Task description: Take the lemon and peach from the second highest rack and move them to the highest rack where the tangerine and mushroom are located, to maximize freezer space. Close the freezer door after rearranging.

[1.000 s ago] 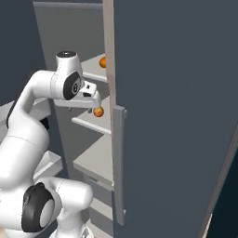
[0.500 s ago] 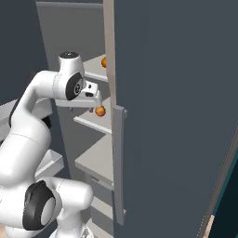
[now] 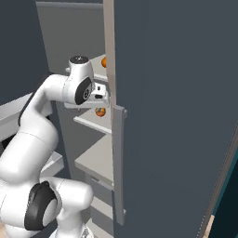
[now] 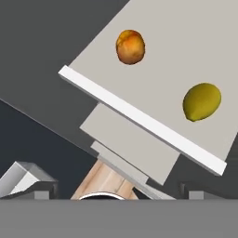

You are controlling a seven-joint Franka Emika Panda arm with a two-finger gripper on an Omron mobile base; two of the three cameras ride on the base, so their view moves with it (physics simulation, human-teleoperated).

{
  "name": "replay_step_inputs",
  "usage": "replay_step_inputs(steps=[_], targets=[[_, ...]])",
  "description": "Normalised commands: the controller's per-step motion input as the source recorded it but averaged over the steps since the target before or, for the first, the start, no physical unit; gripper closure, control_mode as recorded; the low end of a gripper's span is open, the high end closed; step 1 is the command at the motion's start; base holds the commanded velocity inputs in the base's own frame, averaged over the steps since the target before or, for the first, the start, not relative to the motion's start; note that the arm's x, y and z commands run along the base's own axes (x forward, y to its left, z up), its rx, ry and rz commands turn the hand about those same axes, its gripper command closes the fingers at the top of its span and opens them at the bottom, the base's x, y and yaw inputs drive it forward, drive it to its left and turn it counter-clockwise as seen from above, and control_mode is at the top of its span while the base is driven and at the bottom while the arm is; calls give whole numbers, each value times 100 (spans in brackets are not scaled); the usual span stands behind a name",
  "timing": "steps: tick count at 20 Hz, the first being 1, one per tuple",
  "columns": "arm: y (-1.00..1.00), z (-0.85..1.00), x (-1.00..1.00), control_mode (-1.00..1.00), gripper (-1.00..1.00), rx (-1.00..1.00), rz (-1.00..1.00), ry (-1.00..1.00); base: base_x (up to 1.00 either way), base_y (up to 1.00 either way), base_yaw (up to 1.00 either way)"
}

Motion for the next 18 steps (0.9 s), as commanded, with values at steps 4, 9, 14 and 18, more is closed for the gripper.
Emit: replay_step_inputs(steps=[4,9,14,18], targets=[[0,-12,21,-100,-100,0,0,2,0,0,0],[1,-30,37,-100,-100,0,0,3,0,0,0],[0,-41,34,-100,-100,0,0,-1,0,0,0],[0,-25,37,-100,-100,0,0,0,0,0,0]])
